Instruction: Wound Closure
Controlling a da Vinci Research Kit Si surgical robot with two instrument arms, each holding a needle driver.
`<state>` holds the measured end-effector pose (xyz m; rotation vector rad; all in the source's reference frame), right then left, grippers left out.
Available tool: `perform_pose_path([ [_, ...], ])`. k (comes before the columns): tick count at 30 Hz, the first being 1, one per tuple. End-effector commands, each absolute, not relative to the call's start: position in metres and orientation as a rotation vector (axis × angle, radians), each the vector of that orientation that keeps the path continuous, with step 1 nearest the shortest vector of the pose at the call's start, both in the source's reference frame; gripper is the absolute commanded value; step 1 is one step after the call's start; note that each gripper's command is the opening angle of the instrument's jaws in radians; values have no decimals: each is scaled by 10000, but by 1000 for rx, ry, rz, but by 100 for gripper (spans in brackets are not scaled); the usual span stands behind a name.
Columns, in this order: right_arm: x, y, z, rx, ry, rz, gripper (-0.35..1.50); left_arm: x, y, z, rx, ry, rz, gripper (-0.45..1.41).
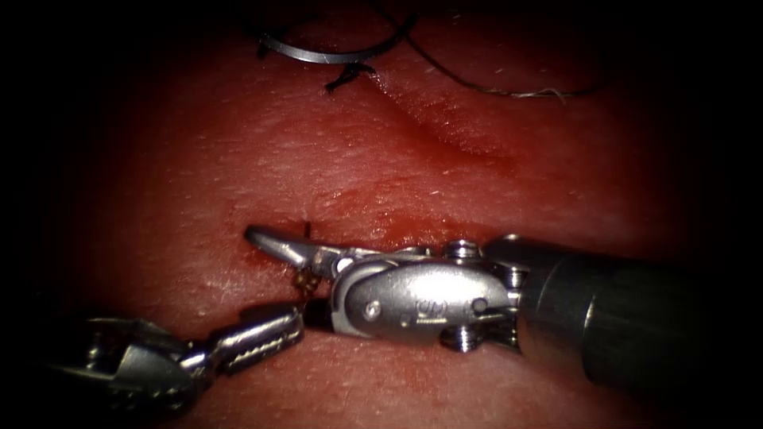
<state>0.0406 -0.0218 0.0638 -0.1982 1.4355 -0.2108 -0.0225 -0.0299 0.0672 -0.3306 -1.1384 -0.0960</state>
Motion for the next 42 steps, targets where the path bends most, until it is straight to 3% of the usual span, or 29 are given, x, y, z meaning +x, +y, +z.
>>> perform_pose_path([
  [1,416,-219,633,-196,1442,-210,133,-229,-298,675,-329,-1141,-95,-23],
  [6,427,-224,621,-214,1447,-231,140,-226,-299,671,-326,-1143,-95,-25],
  [21,441,-225,635,-222,1430,-238,133,-228,-305,668,-317,-1144,-111,-25],
  [22,441,-225,634,-222,1431,-238,125,-228,-305,668,-317,-1144,-111,-25],
  [23,439,-228,634,-213,1435,-248,61,-228,-305,668,-317,-1144,-111,-25],
  [24,435,-227,632,-200,1444,-257,-35,-227,-305,668,-316,-1145,-110,-25],
  [32,419,-223,627,-181,1470,-272,-35,-222,-305,669,-308,-1148,-110,-25],
  [33,419,-221,626,-190,1454,-261,-15,-218,-306,668,-303,-1151,-113,-25],
  [34,416,-215,623,-192,1415,-208,103,-212,-308,667,-299,-1157,-108,-25],
  [36,404,-206,614,-184,1397,-135,145,-195,-311,665,-303,-1145,-110,-23],
  [42,333,-182,566,-183,1445,-44,148,-125,-287,675,-308,-1080,-174,-20],
])
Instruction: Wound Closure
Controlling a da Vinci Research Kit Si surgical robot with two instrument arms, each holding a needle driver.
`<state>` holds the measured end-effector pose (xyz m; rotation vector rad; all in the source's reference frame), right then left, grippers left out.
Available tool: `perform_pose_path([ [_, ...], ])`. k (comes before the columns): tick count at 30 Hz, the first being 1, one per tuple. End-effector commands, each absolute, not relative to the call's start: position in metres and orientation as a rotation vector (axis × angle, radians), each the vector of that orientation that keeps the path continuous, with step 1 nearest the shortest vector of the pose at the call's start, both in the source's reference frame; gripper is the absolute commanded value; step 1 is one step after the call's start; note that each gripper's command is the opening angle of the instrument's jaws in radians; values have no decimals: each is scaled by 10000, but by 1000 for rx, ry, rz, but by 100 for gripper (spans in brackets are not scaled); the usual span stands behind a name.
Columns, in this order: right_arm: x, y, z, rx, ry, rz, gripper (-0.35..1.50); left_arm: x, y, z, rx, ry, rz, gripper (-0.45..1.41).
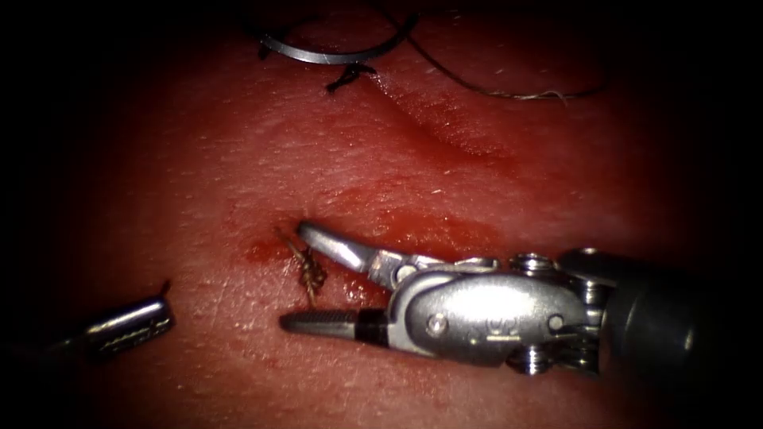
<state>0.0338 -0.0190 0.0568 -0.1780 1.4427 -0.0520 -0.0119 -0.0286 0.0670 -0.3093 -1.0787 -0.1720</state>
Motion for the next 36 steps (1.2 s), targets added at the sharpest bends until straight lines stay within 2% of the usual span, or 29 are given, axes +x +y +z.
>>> perform_pose_path([
  [1,319,-175,558,-186,1452,-24,148,-117,-281,680,-304,-1074,-188,-18],
  [2,301,-165,548,-186,1459,2,148,-102,-268,691,-289,-1057,-231,-8],
  [4,293,-162,544,-181,1458,17,148,-93,-260,700,-266,-1052,-274,-5],
  [5,273,-155,535,-178,1445,37,148,-75,-244,724,-224,-1046,-361,0],
  [9,264,-152,532,-186,1416,54,146,-63,-244,760,-146,-1053,-458,14],
  [11,264,-151,533,-192,1403,62,146,-60,-254,780,-95,-1057,-515,31],
  [14,265,-151,534,-193,1393,73,145,-57,-267,807,7,-1009,-619,69],
  [16,265,-151,534,-165,1395,108,145,-53,-273,820,85,-954,-681,76],
  [20,265,-153,533,-122,1394,182,143,-33,-283,840,215,-848,-757,73],
  [24,264,-157,530,-127,1354,234,141,-7,-287,836,271,-816,-785,93],
  [27,264,-159,528,-96,1310,243,141,12,-290,819,311,-796,-790,101],
  [36,246,-155,530,-69,1266,228,141,39,-309,708,446,-710,-714,113],
])
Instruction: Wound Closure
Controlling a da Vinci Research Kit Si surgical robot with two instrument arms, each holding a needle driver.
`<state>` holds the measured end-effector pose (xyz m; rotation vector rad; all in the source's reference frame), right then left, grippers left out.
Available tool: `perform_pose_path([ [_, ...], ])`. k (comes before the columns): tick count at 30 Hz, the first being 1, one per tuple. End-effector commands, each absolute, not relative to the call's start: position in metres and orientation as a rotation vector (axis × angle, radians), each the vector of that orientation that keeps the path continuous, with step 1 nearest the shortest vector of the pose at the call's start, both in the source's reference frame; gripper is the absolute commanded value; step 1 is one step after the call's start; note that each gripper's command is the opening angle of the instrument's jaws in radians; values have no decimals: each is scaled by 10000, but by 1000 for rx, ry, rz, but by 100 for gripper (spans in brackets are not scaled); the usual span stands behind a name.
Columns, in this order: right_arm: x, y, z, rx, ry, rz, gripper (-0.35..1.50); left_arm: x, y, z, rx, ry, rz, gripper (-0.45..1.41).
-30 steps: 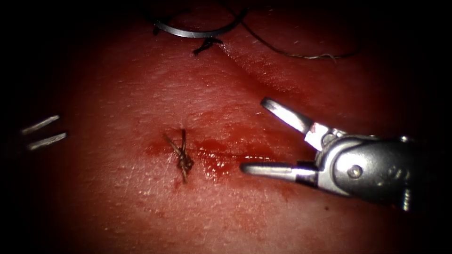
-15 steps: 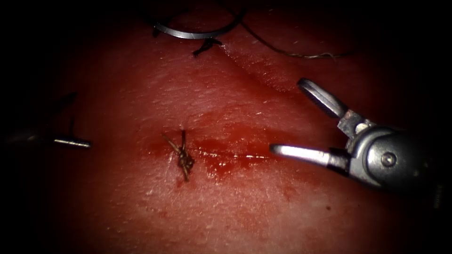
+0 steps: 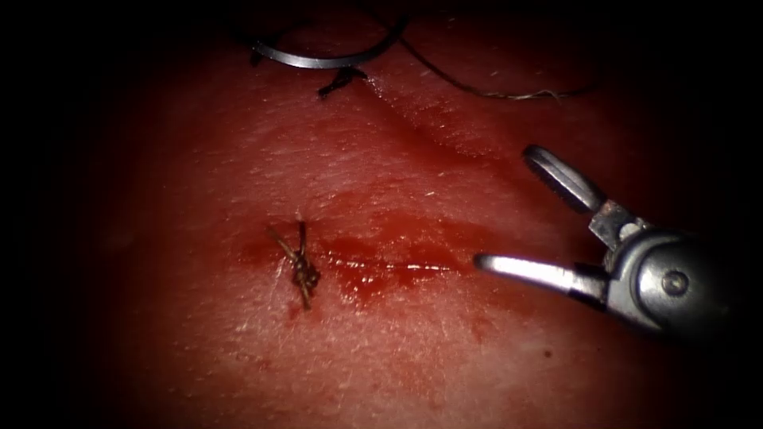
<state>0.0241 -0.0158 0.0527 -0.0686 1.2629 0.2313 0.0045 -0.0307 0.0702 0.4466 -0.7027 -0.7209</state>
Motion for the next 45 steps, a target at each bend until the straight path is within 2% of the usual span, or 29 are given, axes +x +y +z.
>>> perform_pose_path([
  [1,245,-155,530,-68,1266,228,141,37,-306,696,449,-710,-703,115],
  [4,243,-154,530,-65,1265,226,141,32,-300,681,452,-709,-692,115],
  [9,242,-154,529,-62,1262,225,141,-49,-266,646,285,-881,-686,113],
  [10,242,-153,529,-59,1262,231,141,-83,-259,648,203,-976,-668,111],
  [11,242,-153,529,-59,1262,231,141,-83,-259,648,203,-976,-668,111],
  [13,242,-155,528,-55,1262,236,140,-135,-254,661,149,-1008,-637,115],
  [15,242,-154,528,-55,1261,236,138,-149,-269,676,138,-1021,-618,115],
  [24,253,-158,532,-63,1250,246,138,-147,-269,724,112,-986,-602,113],
  [28,253,-157,533,-63,1250,246,138,-152,-253,718,114,-1002,-633,105],
  [37,252,-156,535,-62,1248,251,136,-181,-127,682,125,-944,-782,96],
  [43,252,-155,536,-62,1247,252,136,-213,-75,707,65,-727,-645,89],
  [45,252,-156,536,-62,1247,252,136,-222,-68,719,69,-626,-540,81],
])
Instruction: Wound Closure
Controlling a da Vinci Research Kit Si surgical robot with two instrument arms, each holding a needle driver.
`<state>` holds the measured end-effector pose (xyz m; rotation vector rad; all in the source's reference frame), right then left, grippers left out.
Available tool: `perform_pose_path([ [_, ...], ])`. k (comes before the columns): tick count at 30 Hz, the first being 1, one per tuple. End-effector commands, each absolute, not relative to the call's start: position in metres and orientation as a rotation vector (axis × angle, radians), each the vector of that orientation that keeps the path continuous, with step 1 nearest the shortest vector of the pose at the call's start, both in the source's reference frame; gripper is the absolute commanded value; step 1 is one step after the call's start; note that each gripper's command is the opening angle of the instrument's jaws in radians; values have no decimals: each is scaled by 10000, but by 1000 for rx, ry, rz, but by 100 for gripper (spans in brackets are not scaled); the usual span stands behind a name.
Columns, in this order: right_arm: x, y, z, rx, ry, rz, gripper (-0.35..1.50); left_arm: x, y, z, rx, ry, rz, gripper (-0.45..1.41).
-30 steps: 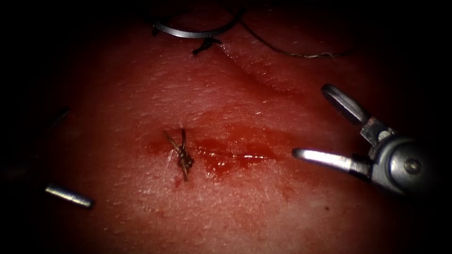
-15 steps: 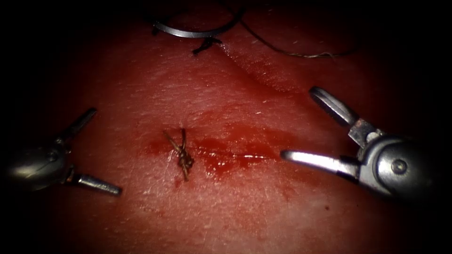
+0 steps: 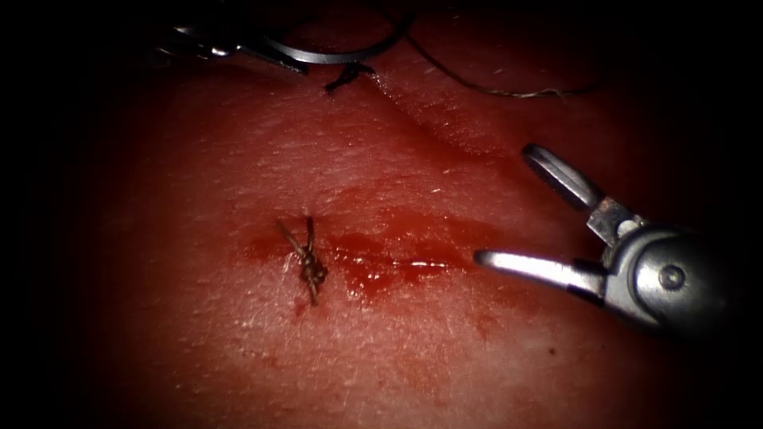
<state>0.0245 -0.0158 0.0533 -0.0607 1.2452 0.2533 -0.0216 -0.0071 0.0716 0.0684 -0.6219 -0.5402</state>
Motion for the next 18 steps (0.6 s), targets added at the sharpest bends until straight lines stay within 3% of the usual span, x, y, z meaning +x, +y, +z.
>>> perform_pose_path([
  [1,252,-156,536,-62,1247,252,136,-226,-66,725,67,-599,-486,78],
  [6,252,-156,535,-62,1247,252,136,-240,-60,755,0,-552,-339,63],
  [18,254,-157,536,-64,1246,252,135,-234,-67,807,24,-442,-277,59],
])
